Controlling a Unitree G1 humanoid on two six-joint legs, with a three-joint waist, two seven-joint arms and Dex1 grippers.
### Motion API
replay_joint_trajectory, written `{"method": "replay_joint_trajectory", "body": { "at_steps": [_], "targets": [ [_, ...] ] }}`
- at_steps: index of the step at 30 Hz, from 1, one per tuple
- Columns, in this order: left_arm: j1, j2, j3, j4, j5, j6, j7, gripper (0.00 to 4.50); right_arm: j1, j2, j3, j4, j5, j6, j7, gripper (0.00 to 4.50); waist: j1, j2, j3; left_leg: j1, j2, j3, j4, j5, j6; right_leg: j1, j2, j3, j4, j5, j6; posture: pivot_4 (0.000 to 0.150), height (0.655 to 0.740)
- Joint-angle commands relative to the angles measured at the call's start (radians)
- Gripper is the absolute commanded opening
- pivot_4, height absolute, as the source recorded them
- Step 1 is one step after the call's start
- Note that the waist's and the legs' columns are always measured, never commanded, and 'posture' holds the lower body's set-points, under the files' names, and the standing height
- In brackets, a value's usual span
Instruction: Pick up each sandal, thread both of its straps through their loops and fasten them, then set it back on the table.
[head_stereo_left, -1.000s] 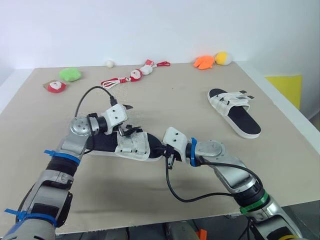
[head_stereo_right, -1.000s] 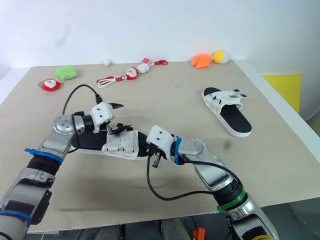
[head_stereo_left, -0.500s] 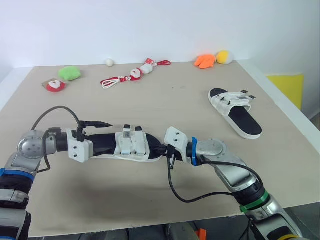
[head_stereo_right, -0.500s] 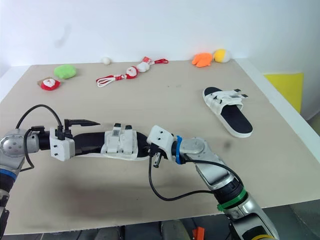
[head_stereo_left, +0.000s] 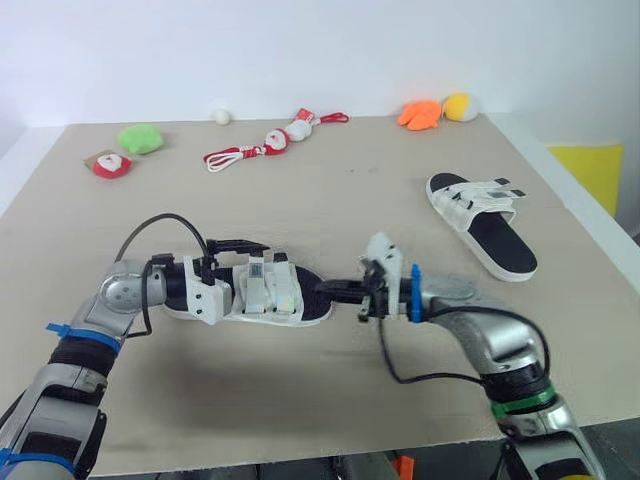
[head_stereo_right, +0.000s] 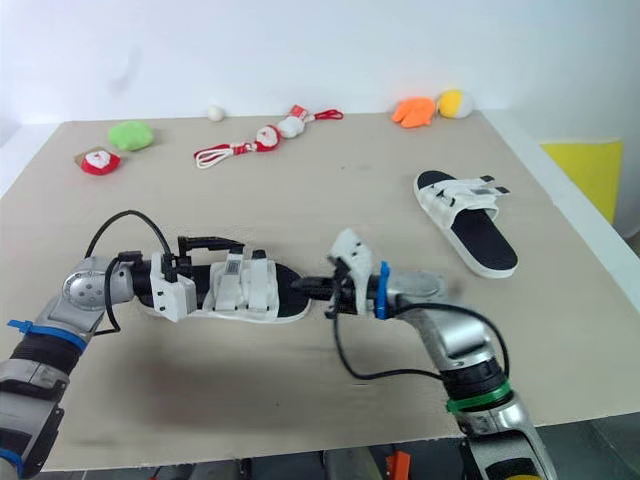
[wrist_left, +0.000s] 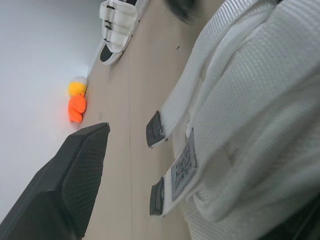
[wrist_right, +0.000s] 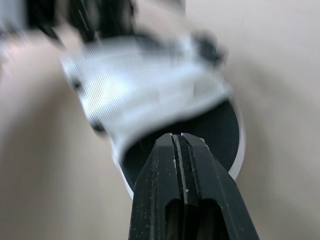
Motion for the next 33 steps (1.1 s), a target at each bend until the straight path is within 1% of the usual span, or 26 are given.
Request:
{"method": "replay_joint_trajectory", "body": {
  "at_steps": [1, 2, 3, 4, 5, 6, 9, 10, 15, 18, 23, 25, 27, 30, 33],
  "targets": [
    [-0.007, 0.009, -0.017, 0.002, -0.007, -0.01, -0.003, 3.63, -0.072, -0.024, -0.15, -0.02, 0.158, 0.077, -0.004, 1.12, 0.0, 0.0, 0.001, 0.0, 0.0, 0.0, 0.0, 0.0, 0.0, 0.0, 0.0, 0.0, 0.0, 0.0, 0.0, 0.15, 0.74],
    [-0.01, 0.011, -0.022, -0.001, -0.011, -0.009, -0.004, 2.92, -0.096, -0.029, -0.192, -0.011, 0.204, 0.096, -0.01, 1.68, 0.0, 0.001, 0.004, 0.0, 0.0, 0.0, 0.0, 0.0, 0.0, 0.0, 0.0, 0.0, 0.0, -0.002, 0.003, 0.15, 0.74],
    [-0.011, 0.014, -0.025, -0.005, -0.013, -0.01, -0.006, 2.75, -0.121, -0.034, -0.237, -0.004, 0.258, 0.119, -0.017, 1.89, 0.0, 0.003, 0.006, 0.0, 0.0, 0.0, 0.001, 0.0, 0.0, 0.0, 0.0, 0.0, 0.0, -0.001, 0.002, 0.15, 0.74],
    [-0.01, 0.016, -0.028, -0.013, -0.015, -0.01, -0.007, 2.39, -0.142, -0.038, -0.272, 0.001, 0.302, 0.138, -0.024, 2.29, 0.0, 0.004, 0.009, 0.0, 0.0, 0.0, 0.001, 0.0, 0.0, 0.0, 0.0, 0.0, 0.0, -0.001, 0.001, 0.15, 0.74],
    [-0.007, 0.019, -0.03, -0.021, -0.019, -0.008, -0.009, 1.93, -0.157, -0.046, -0.291, 0.003, 0.328, 0.152, -0.029, 2.73, 0.0, 0.004, 0.01, 0.0, 0.0, 0.0, 0.002, 0.0, 0.0, 0.0, 0.0, 0.0, 0.0, 0.0, 0.001, 0.15, 0.74],
    [-0.004, 0.022, -0.032, -0.031, -0.022, -0.007, -0.01, 1.63, -0.166, -0.061, -0.3, -0.001, 0.346, 0.162, -0.025, 3.05, 0.0, 0.004, 0.01, 0.0, 0.0, 0.0, 0.002, 0.0, 0.0, 0.001, 0.0, 0.0, 0.001, 0.0, 0.001, 0.15, 0.74],
    [0.001, 0.024, -0.034, -0.063, -0.029, 0.01, -0.007, 0.33, -0.158, -0.113, -0.275, -0.02, 0.344, 0.155, 0.005, 4.45, 0.0, 0.005, 0.011, 0.001, 0.0, 0.0, 0.002, 0.0, 0.001, 0.001, 0.0, 0.0, 0.001, 0.0, 0.001, 0.15, 0.74],
    [0.002, 0.024, -0.031, -0.075, -0.03, 0.02, -0.004, 0.05, -0.148, -0.132, -0.256, -0.028, 0.332, 0.143, 0.022, 4.5, 0.0, 0.006, 0.011, 0.001, 0.0, 0.0, 0.002, 0.0, 0.001, 0.001, 0.0, 0.0, 0.001, 0.0, 0.002, 0.15, 0.74],
    [-0.005, 0.034, 0.008, -0.103, 0.001, 0.1, 0.039, 0.05, -0.117, -0.178, -0.162, -0.043, 0.24, 0.056, 0.043, 4.5, 0.001, 0.008, 0.013, 0.0, 0.0, 0.0, 0.002, 0.0, 0.002, 0.001, 0.0, 0.0, 0.001, -0.001, 0.003, 0.15, 0.74],
    [-0.016, 0.066, 0.063, -0.101, 0.036, 0.204, 0.104, 0.05, -0.118, -0.159, -0.157, -0.038, 0.223, 0.02, 0.013, 4.5, 0.001, 0.008, 0.014, 0.0, 0.0, 0.0, 0.003, 0.0, 0.002, 0.001, 0.0, 0.0, 0.002, -0.001, 0.003, 0.15, 0.74],
    [-0.001, 0.134, 0.15, -0.138, 0.112, 0.435, 0.239, 0.05, -0.133, -0.121, -0.146, -0.025, 0.201, -0.024, -0.035, 4.5, -0.006, 0.007, 0.015, 0.0, 0.001, -0.001, 0.004, 0.0, 0.002, 0.0, 0.001, -0.001, 0.004, -0.001, 0.003, 0.15, 0.74],
    [0.002, 0.166, 0.174, -0.144, 0.186, 0.554, 0.314, 0.05, -0.144, -0.101, -0.123, -0.015, 0.176, -0.047, -0.049, 4.5, -0.005, 0.007, 0.015, 0.0, 0.001, -0.001, 0.004, 0.0, 0.002, 0.0, 0.001, -0.001, 0.004, -0.001, 0.003, 0.15, 0.74],
    [0.003, 0.184, 0.203, -0.135, 0.227, 0.69, 0.385, 0.05, -0.153, -0.085, -0.1, -0.007, 0.151, -0.07, -0.056, 4.5, -0.006, 0.006, 0.016, 0.0, 0.0, -0.001, 0.004, 0.0, 0.002, -0.001, 0.001, -0.001, 0.004, -0.001, 0.003, 0.15, 0.74],
    [0.003, 0.192, 0.231, -0.107, 0.282, 0.899, 0.488, 0.05, -0.162, -0.074, -0.066, -0.004, 0.123, -0.095, -0.047, 4.5, -0.004, 0.006, 0.016, -0.002, 0.0, -0.002, 0.004, 0.0, 0.002, -0.002, 0.001, -0.002, 0.004, -0.001, 0.003, 0.15, 0.74],
    [-0.006, 0.172, 0.245, -0.082, 0.291, 1.039, 0.55, 0.05, -0.173, -0.072, -0.043, 0.009, 0.106, -0.112, -0.031, 4.5, -0.002, 0.006, 0.016, -0.003, 0.0, -0.002, 0.004, 0.0, 0.002, -0.003, 0.001, -0.002, 0.005, -0.001, 0.003, 0.15, 0.74]
  ]
}}
